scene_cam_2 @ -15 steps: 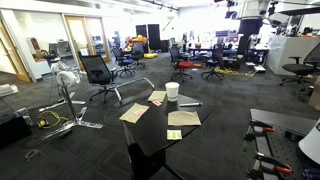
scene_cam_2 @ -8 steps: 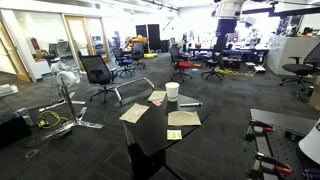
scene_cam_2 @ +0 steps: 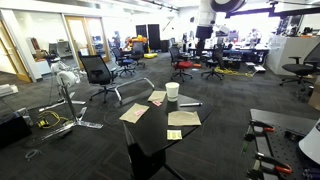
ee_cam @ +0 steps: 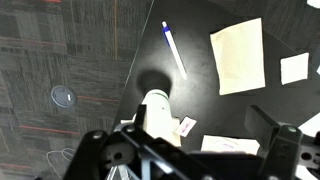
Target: Move the cup to the left
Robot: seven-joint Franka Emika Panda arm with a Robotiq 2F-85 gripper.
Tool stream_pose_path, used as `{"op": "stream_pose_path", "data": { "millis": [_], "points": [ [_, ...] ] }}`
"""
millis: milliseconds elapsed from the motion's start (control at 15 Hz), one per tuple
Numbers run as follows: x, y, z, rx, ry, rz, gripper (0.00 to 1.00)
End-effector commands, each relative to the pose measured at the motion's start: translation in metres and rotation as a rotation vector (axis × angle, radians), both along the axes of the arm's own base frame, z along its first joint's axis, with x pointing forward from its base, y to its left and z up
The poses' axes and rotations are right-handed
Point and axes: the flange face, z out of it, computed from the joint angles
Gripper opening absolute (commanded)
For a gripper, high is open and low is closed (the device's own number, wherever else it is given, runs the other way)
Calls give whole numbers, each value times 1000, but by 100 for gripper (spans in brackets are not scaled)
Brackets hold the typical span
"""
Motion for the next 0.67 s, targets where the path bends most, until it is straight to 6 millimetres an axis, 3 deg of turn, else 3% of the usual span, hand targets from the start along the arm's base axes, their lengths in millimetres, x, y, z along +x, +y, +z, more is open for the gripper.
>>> {"op": "stream_pose_path", "data": {
  "millis": [0,600],
  "points": [
    [35,-2,-5,-18,-27,75,100],
    [76,15,-54,-14,-29,153,100]
  ]
}}
